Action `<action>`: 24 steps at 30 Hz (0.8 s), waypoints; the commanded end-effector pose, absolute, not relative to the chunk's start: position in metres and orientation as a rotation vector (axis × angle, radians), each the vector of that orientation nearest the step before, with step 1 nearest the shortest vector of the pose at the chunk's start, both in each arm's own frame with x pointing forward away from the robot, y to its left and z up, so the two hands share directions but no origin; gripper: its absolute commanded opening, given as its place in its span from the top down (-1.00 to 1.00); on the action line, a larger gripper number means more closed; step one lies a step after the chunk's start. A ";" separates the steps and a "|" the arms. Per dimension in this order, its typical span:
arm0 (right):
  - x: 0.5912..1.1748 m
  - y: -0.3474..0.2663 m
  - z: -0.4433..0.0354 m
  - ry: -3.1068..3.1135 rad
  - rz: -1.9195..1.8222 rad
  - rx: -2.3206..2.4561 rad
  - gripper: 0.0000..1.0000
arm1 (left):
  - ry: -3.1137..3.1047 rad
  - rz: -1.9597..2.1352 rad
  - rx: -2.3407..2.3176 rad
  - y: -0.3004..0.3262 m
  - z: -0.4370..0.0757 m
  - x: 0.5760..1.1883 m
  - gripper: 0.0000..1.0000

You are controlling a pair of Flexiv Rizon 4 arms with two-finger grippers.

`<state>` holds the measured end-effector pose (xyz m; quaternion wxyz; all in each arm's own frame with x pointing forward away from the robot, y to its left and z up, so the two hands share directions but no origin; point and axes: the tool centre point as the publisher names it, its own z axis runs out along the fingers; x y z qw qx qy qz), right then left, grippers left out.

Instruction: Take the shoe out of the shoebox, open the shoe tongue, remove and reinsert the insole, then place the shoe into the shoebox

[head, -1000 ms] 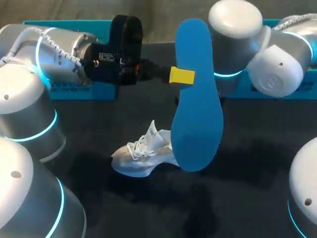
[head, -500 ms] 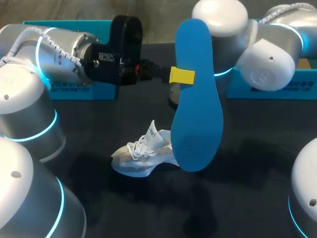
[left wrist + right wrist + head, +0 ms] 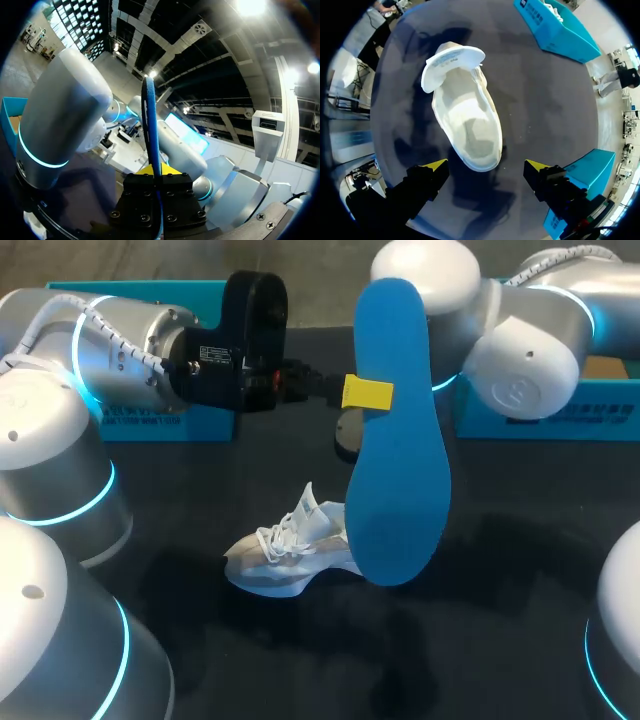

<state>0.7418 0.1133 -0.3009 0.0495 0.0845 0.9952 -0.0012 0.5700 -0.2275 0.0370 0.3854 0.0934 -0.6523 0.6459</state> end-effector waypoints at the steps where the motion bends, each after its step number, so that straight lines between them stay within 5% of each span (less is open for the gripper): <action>1: 0.742 0.113 -0.303 3.035 0.001 0.254 -1.00 | -1.659 1.648 0.239 -0.228 0.036 0.569 1.00; 24: 0.742 0.113 -0.303 3.040 0.002 0.249 -1.00 | -1.659 1.648 0.239 -0.228 0.036 0.569 1.00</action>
